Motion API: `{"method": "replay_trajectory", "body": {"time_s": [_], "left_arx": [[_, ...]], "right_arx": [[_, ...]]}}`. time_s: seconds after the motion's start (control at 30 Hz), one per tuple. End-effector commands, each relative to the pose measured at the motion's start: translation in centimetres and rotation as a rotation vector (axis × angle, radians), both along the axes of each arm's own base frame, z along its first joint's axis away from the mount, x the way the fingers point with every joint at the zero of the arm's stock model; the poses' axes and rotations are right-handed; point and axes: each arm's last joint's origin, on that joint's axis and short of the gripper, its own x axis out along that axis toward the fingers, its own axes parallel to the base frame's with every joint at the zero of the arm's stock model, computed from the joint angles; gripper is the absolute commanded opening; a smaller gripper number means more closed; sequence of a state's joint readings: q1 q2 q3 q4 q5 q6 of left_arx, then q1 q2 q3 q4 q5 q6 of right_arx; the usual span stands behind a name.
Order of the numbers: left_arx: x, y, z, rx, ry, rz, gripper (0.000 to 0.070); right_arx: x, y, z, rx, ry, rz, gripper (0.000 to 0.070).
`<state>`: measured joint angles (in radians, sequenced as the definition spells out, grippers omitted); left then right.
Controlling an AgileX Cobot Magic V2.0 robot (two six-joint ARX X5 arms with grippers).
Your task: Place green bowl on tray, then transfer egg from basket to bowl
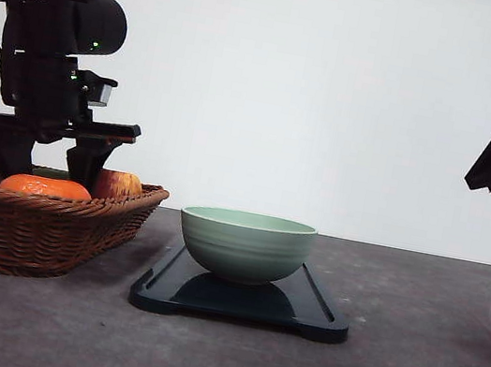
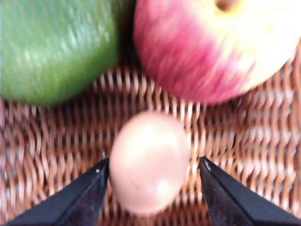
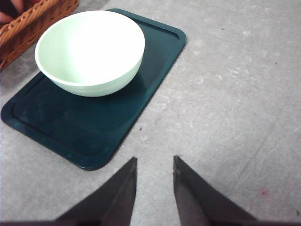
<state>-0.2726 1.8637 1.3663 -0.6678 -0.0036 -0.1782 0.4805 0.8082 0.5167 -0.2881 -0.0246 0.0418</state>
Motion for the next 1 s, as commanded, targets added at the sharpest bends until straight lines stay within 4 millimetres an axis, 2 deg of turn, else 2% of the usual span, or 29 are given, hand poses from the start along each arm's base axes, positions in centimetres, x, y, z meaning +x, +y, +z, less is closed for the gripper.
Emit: {"method": "replay_trajectory", "body": {"time_s": [0.0,0.23,0.4,0.57,0.67,0.87,0.97], "left_arx": [[0.52,-0.24,0.04,0.003,-0.017,-0.005,0.0390],[0.52,-0.24,0.03,0.003,-0.016,-0.005,0.0383],[0.52,-0.24,0.02,0.003,-0.015,-0.005,0.0302],[0.52,-0.22,0.02,0.003,-0.015,-0.005,0.0287],[0.50,-0.23,0.01,0.003,-0.013,-0.005,0.0251],[0.43,-0.19,-0.02,0.006,-0.005,-0.004,0.0250],[0.41,-0.20,-0.02,0.006,-0.003,-0.004,0.0225]], "right_arx": [[0.08,0.15,0.06,0.000,-0.001,0.002,0.0149],[0.08,0.15,0.06,0.000,-0.001,0.002,0.0149],[0.08,0.15,0.06,0.000,-0.001,0.002,0.0149],[0.08,0.15,0.06,0.001,-0.001,0.001,0.0149],[0.08,0.15,0.06,0.001,-0.001,0.001,0.0149],[0.08,0.15,0.06,0.001,-0.001,0.001,0.0149],[0.08,0.15,0.06,0.000,-0.001,0.002,0.0149]]}}
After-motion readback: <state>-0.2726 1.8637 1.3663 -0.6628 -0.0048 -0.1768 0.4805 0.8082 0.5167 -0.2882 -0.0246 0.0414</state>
